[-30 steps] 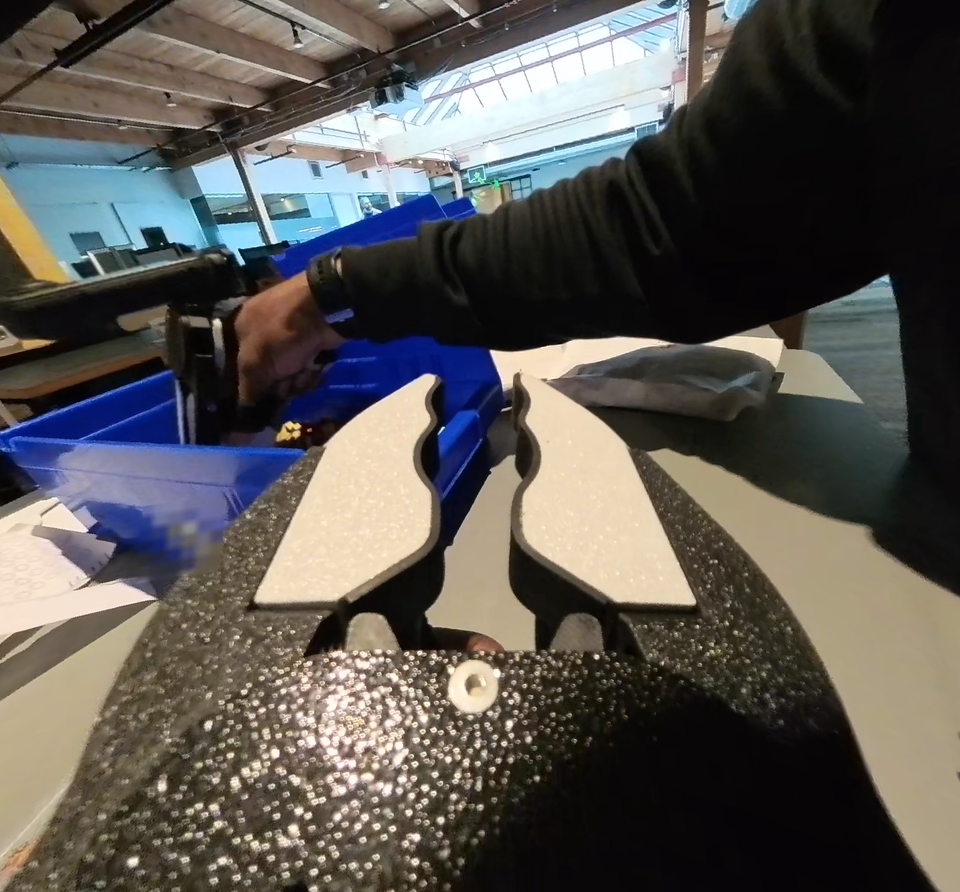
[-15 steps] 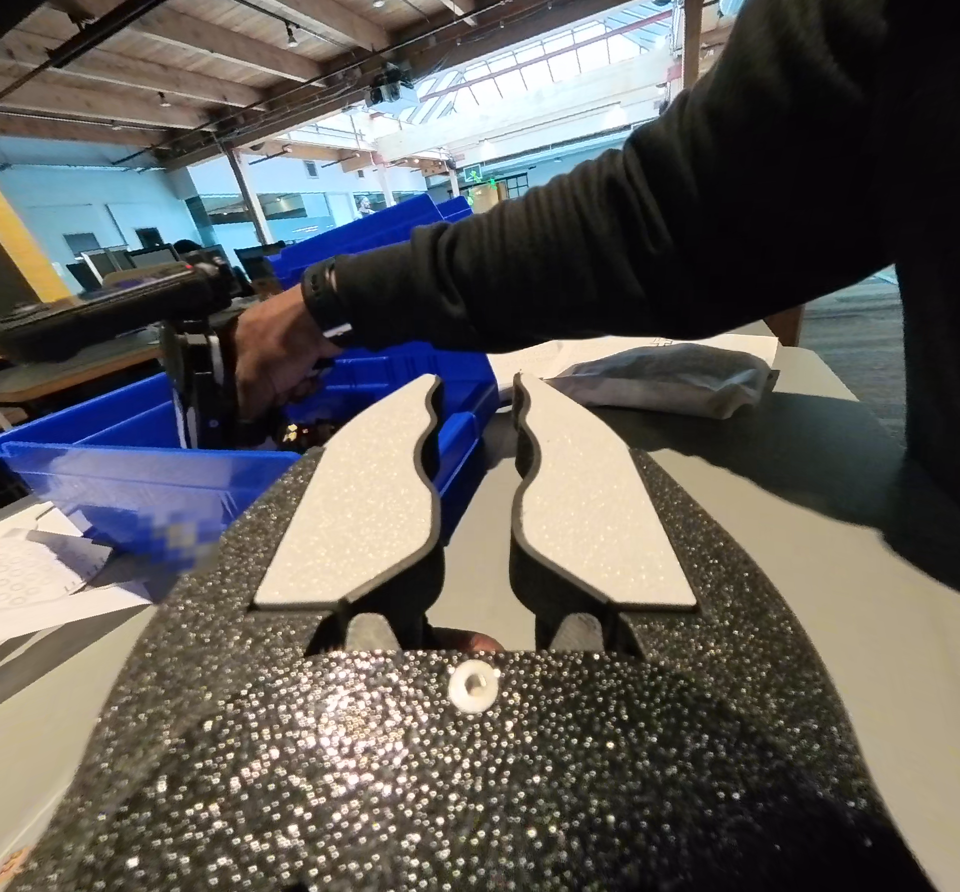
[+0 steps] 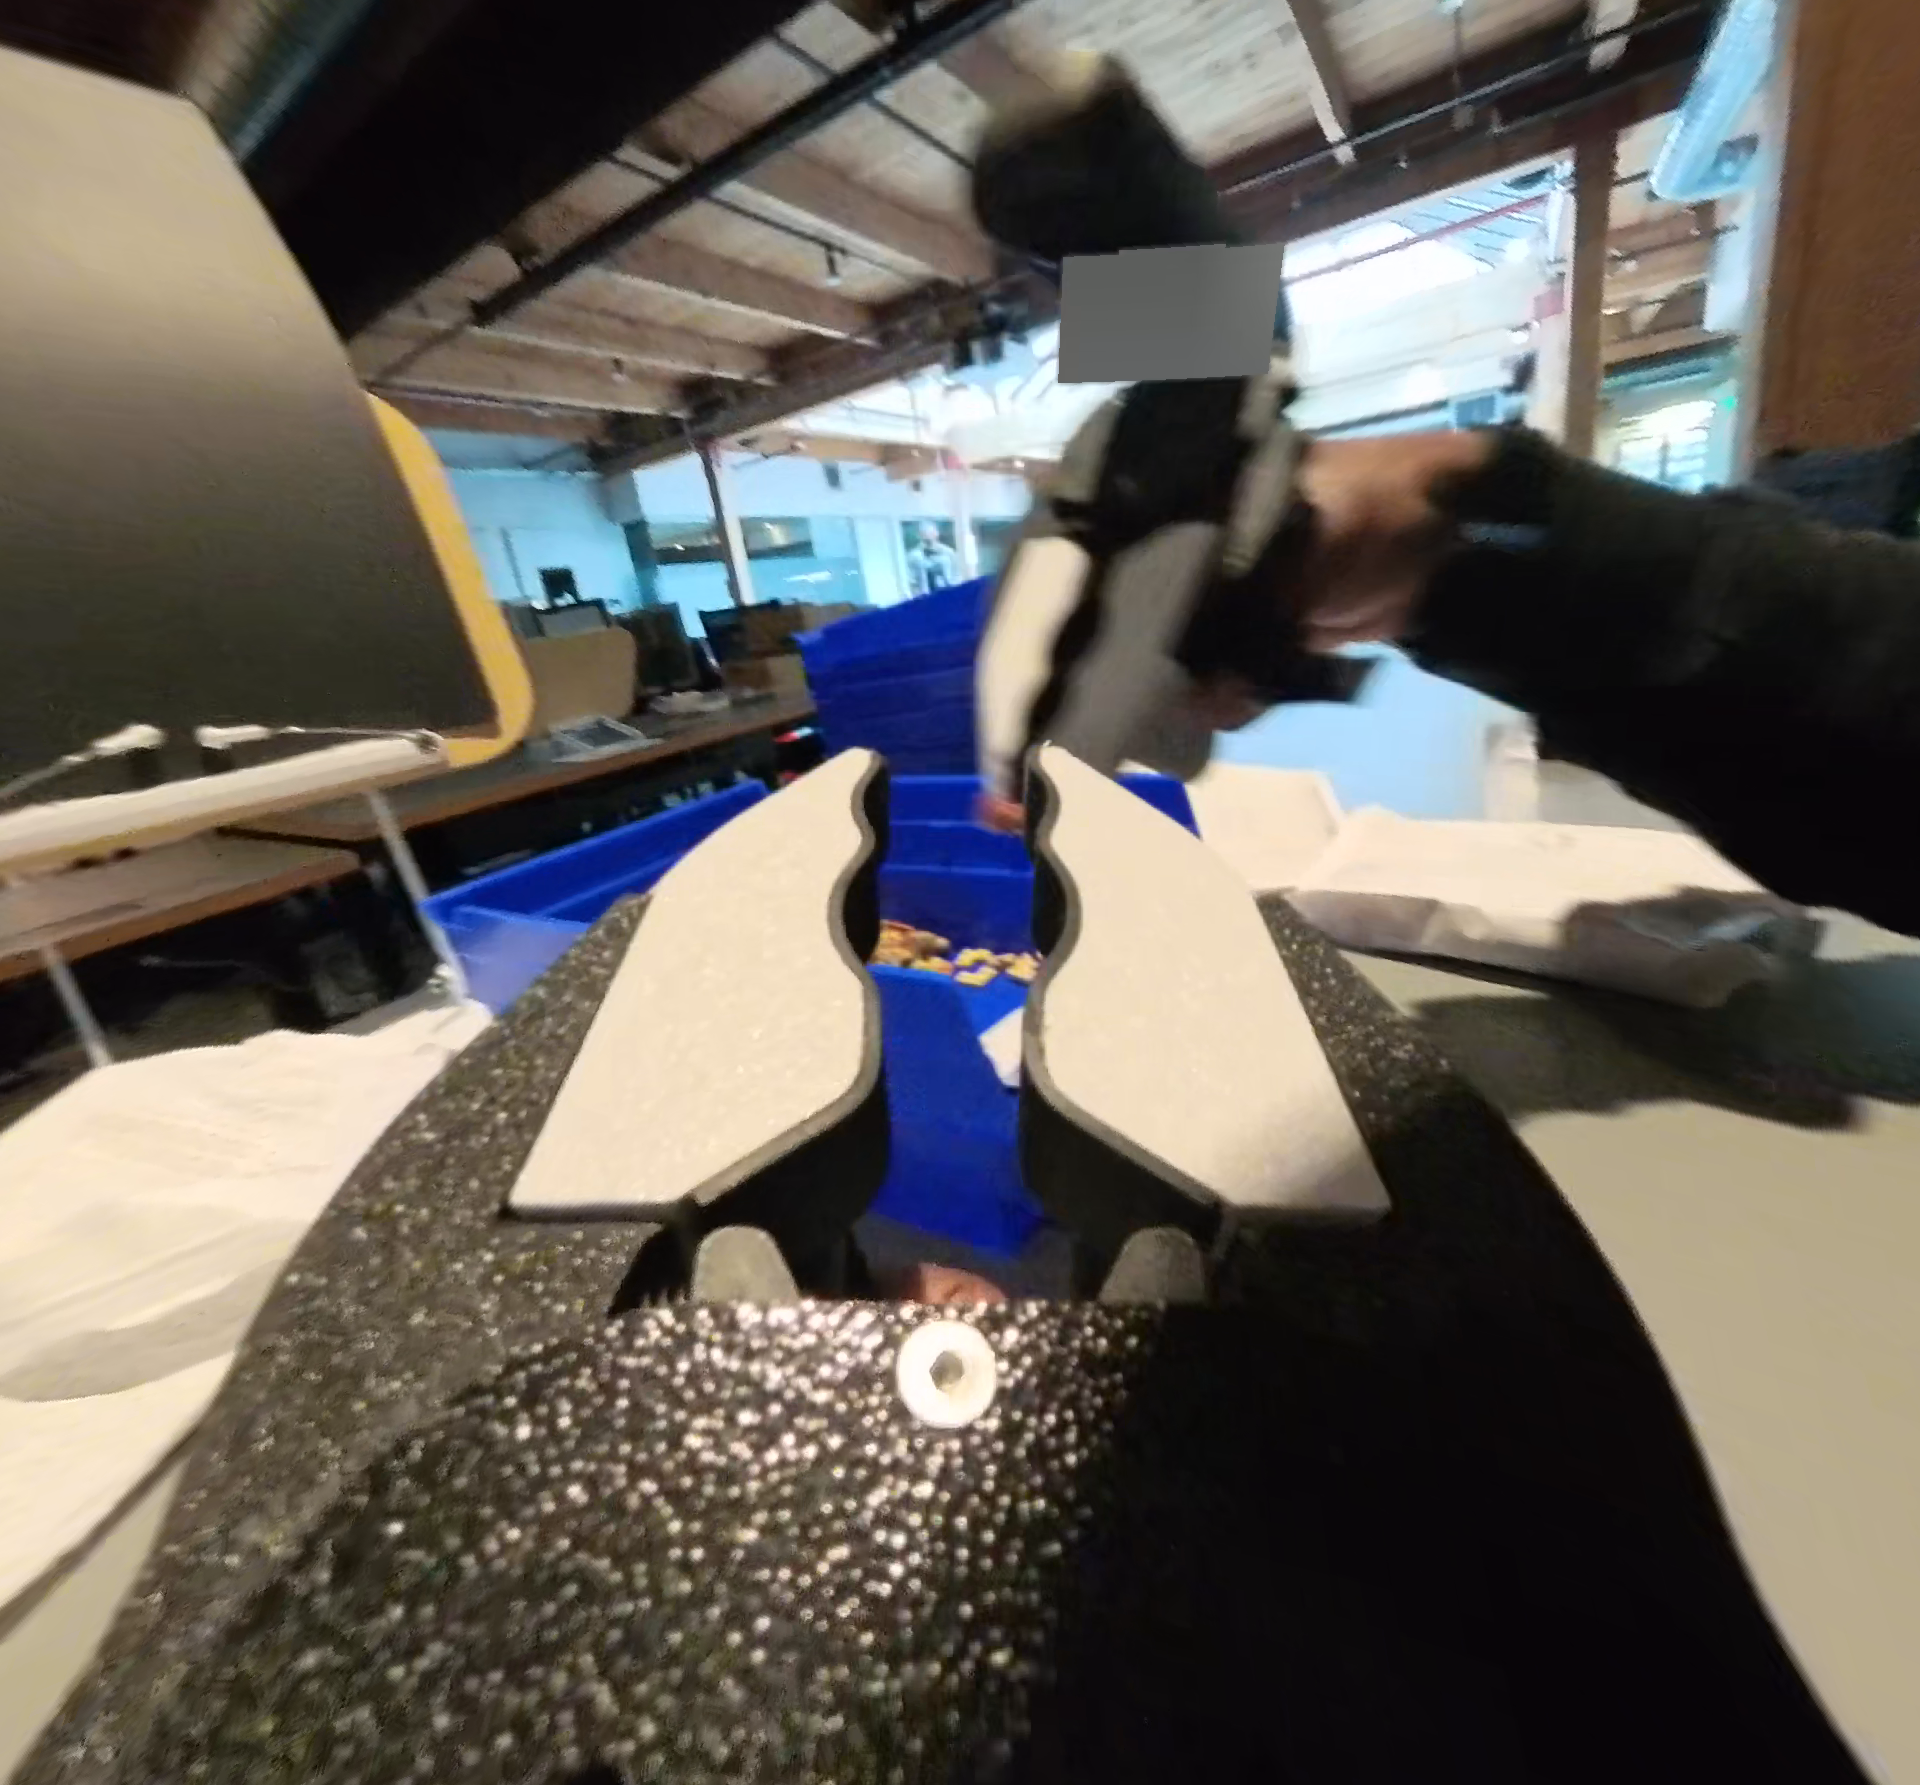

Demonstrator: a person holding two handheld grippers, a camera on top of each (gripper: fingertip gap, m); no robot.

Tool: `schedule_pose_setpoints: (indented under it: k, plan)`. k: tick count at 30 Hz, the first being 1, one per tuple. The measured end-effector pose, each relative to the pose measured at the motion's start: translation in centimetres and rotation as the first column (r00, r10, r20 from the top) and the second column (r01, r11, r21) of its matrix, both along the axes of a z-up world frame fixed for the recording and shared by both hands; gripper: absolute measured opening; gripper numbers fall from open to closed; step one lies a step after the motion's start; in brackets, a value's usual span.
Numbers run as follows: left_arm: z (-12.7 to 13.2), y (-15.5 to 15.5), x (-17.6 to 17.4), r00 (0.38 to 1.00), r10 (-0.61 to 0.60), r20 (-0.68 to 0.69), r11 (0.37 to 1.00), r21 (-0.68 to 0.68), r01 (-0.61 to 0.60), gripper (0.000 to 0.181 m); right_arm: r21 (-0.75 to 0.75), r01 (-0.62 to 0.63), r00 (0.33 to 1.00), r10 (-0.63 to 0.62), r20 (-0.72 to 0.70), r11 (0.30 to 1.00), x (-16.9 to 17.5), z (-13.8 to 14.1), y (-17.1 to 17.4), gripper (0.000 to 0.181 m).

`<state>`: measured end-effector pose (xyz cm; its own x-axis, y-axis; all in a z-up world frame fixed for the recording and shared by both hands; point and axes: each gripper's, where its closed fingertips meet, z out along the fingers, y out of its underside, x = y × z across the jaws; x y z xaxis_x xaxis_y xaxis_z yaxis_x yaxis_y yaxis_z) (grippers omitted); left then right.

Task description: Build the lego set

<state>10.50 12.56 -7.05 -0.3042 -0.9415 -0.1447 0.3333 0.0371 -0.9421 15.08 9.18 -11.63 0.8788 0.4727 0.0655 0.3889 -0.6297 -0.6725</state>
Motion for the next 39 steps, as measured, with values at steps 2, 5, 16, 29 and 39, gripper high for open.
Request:
schedule_pose_setpoints:
  k: [2,5,16,29,39]
  plan:
    - [0.5,1.3,-0.1,0.999,0.036,0.013,0.999,-0.005,-0.036,0.023,-0.039,-0.036,0.998,0.034,-0.048,0.999,-3.5,-2.6,-1.2,0.008]
    - [0.3,2.4,0.2,0.998,0.066,0.003,0.998,-0.013,-0.066,0.024,-0.121,-0.041,0.999,0.039,-0.02,0.992,-6.1,-7.2,-1.6,0.008]
    - [-1.4,2.1,1.0,0.995,0.1,-0.032,0.993,0.061,-0.098,0.024,-0.205,-0.089,0.994,0.073,-0.082,0.975,-8.6,-12.4,-1.5,0.012]
    - [-2.4,2.7,1.4,0.992,0.118,-0.052,0.991,0.071,-0.115,0.024,0.173,-0.127,0.974,0.155,-0.164,0.977,-9.2,-6.7,0.3,0.038]
    - [-3.0,2.9,1.7,0.987,0.148,-0.062,0.984,0.109,-0.141,0.024,0.458,0.036,0.968,0.084,-0.239,0.888,-7.8,-4.5,0.7,0.033]
